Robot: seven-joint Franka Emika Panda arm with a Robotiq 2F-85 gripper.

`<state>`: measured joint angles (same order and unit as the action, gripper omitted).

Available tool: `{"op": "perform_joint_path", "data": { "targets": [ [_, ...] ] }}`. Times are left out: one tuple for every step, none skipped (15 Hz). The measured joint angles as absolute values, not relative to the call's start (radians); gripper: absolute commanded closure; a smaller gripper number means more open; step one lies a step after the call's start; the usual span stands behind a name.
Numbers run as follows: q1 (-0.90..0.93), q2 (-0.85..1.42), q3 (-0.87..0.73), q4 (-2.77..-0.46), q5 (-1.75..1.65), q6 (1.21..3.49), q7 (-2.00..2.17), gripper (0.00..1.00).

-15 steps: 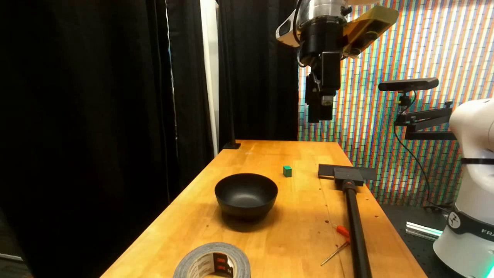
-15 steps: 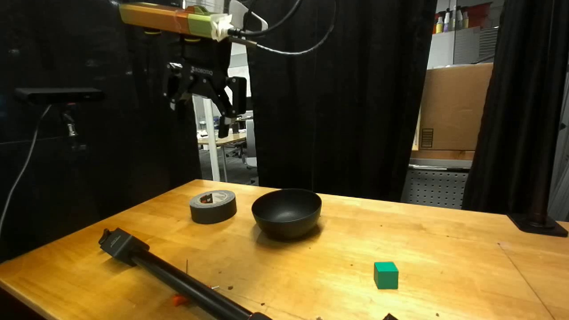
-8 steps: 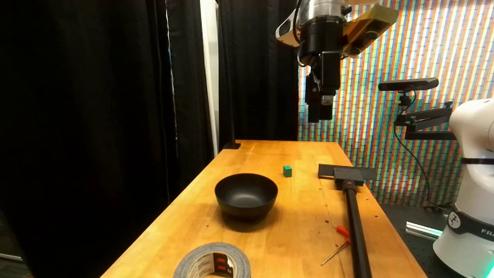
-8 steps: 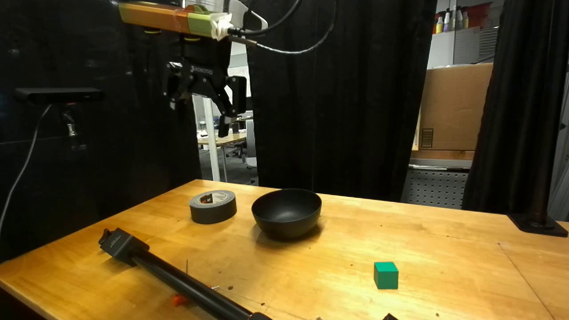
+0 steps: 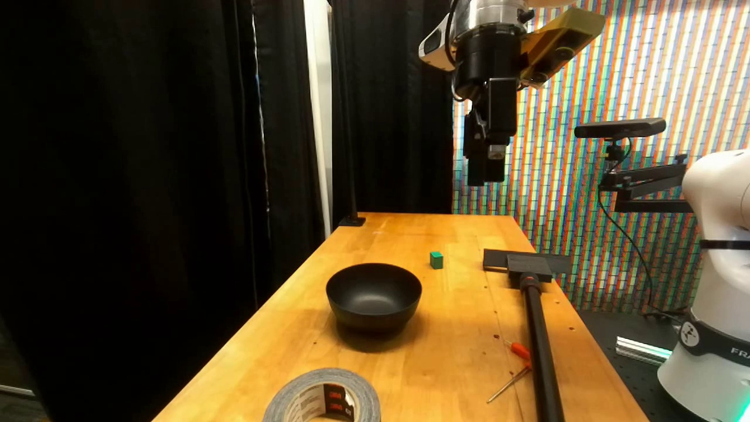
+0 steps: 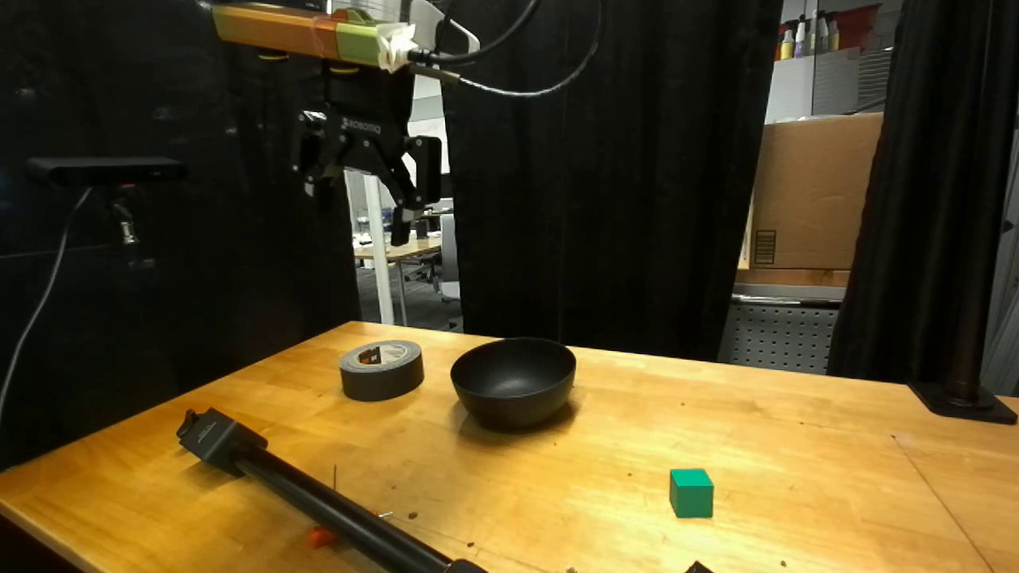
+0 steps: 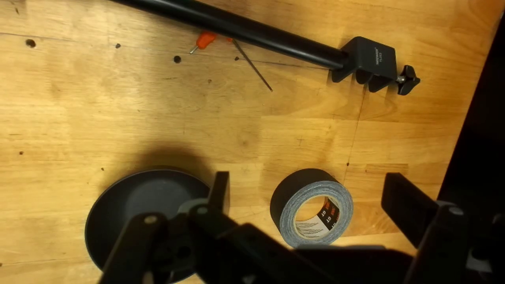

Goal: Pick up the black bowl from the table and move it to the right.

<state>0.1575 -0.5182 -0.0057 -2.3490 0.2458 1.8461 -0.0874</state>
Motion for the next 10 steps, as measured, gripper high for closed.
{"op": "perform_joint_path", "data": {
  "targets": [
    [0.158, -0.518, -0.006, -2.349, 0.246, 1.846, -0.087, 0.00],
    [0.158, -0.518, -0.006, -2.349, 0.246, 1.846, -0.087, 0.00],
    [0.158, -0.518, -0.006, -2.349, 0.246, 1.846, -0.087, 0.00],
    [0.158, -0.518, -0.006, -2.349, 0.246, 1.846, -0.087, 0.00],
    [0.158, -0.518, -0.006, -2.349, 0.246, 1.846, -0.087, 0.00],
    [0.158, -0.518, -0.006, -2.349, 0.246, 1.846, -0.087, 0.00],
    [0.158, -0.518, -0.006, -2.349, 0.246, 1.846, -0.087, 0.00],
    [0.158, -0.518, -0.006, -2.349, 0.246, 1.846, -0.087, 0.00],
    [0.158, -0.518, -0.006, -2.349, 0.246, 1.846, -0.087, 0.00],
    [0.158, -0.518, -0.006, -2.349, 0.246, 1.846, -0.087, 0.00]
  ]
}}
